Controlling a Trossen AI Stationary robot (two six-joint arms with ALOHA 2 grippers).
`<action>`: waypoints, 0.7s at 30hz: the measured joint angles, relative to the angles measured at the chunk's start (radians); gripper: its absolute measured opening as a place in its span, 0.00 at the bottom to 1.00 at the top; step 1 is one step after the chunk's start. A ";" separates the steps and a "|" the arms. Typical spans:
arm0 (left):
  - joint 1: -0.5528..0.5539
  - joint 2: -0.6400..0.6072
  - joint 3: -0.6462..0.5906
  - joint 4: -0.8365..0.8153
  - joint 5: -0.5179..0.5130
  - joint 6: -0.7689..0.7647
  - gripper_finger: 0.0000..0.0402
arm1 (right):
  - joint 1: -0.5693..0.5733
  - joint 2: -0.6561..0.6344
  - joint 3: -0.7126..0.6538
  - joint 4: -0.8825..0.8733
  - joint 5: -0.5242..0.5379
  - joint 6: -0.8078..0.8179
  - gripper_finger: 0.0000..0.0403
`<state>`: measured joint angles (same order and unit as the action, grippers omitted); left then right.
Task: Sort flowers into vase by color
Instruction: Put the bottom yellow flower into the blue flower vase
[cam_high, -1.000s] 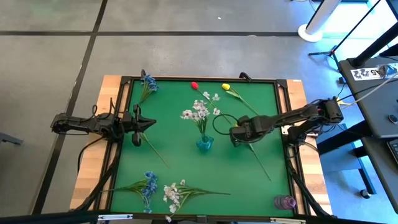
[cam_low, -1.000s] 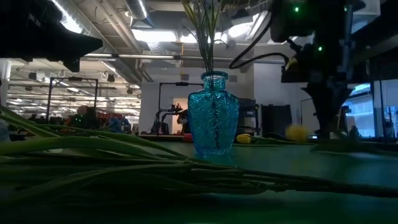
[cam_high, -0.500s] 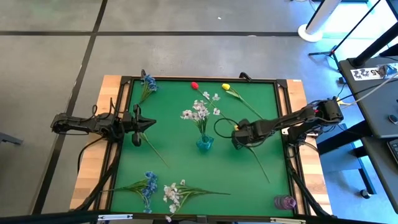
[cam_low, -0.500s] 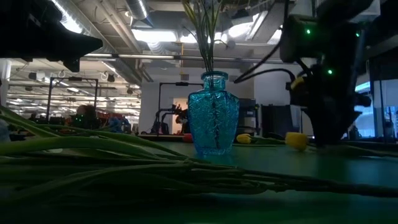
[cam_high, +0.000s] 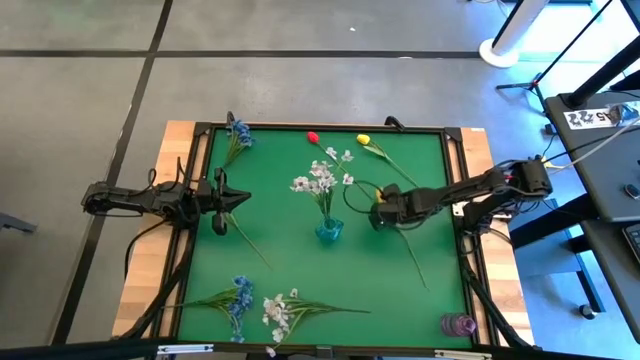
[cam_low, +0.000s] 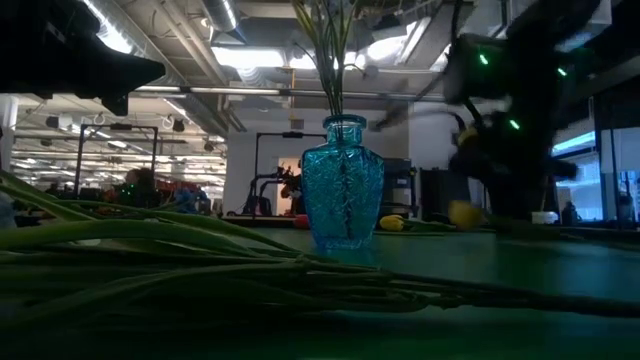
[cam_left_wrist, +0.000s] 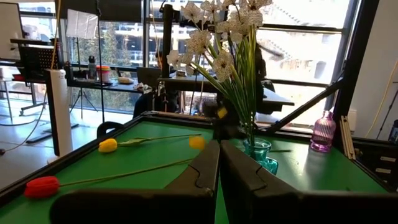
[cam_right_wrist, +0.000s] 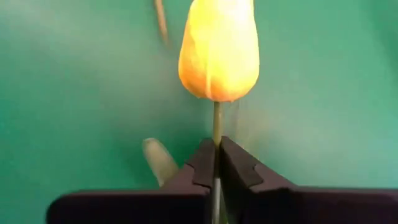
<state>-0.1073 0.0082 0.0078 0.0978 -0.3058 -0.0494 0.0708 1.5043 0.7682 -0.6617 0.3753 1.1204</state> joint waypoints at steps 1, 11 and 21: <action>0.000 0.000 0.000 0.000 0.000 0.000 0.02 | 0.004 -0.022 0.034 -0.016 0.040 -0.006 0.04; 0.000 0.000 0.000 0.000 0.000 0.000 0.02 | 0.283 -0.255 0.272 0.270 0.738 -0.399 0.03; 0.000 0.000 0.000 0.000 0.000 0.000 0.02 | 0.447 -0.103 0.223 1.205 0.790 -1.089 0.02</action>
<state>-0.1074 0.0080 0.0078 0.0978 -0.3059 -0.0498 0.5173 1.4016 0.9913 0.5437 1.1654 0.0316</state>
